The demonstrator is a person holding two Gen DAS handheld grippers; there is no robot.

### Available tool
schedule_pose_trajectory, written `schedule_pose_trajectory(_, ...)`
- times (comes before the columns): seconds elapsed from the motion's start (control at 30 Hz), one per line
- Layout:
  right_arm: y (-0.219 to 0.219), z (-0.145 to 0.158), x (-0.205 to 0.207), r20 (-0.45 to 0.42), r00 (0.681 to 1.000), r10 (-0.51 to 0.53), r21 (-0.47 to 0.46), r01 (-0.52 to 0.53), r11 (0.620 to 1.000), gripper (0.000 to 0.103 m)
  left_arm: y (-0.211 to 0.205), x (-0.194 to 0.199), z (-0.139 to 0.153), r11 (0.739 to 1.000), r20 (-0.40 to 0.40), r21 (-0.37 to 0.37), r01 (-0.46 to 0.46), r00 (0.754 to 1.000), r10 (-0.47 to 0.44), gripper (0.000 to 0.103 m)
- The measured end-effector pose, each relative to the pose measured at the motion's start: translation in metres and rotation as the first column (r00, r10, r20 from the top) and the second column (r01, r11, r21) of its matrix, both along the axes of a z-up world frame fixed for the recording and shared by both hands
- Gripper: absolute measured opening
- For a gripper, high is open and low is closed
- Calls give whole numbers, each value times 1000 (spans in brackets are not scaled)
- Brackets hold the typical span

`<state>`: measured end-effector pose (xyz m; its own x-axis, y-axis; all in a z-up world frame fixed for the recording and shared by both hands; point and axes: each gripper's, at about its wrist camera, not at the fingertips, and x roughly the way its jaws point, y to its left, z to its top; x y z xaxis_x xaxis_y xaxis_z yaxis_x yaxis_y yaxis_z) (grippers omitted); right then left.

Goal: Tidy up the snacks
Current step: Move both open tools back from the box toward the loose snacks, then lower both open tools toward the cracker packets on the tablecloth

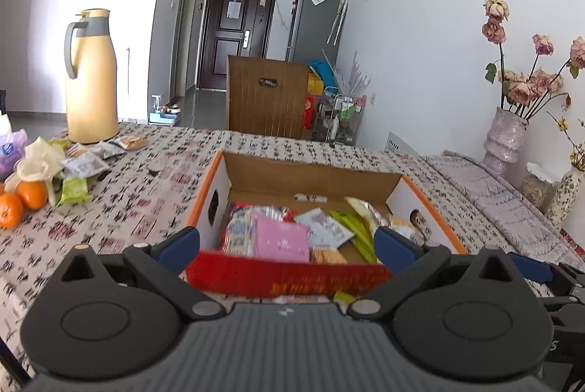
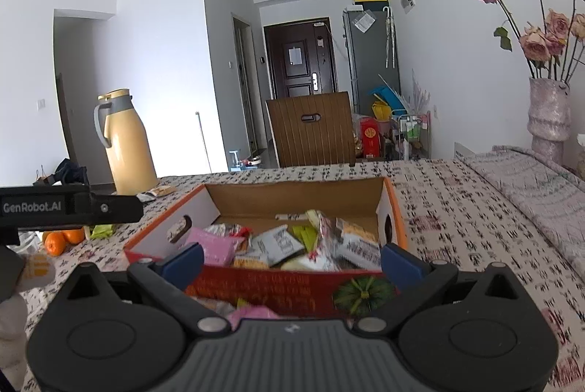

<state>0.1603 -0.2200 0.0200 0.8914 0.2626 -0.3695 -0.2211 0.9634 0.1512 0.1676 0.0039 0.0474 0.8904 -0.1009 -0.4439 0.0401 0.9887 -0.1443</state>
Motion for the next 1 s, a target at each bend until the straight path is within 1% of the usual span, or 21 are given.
schedule_pose_trajectory(0.43, -14, -13, -59, -26, 1000, 1, 3, -1, 1000, 103, 4, -56, -17, 999, -41, 22, -26, 999, 27, 103)
schedule_pose_trajectory(0.63, -20, -20, -82, -38, 999, -7, 6, 7, 1000, 103, 8, -74, -27, 999, -63, 35, -36, 997, 38, 103)
schedule_pose_trajectory(0.87, -29, -31, -95, -66, 998, -22, 8, 22, 1000, 103, 16, -89, -43, 998, -84, 57, -34, 996, 39, 103)
schedule_pose_trajectory(1.0, -31, -38, -93, -80, 996, -29, 10, 30, 1000, 103, 21, -85, -54, 997, -119, 69, -20, 993, 28, 103)
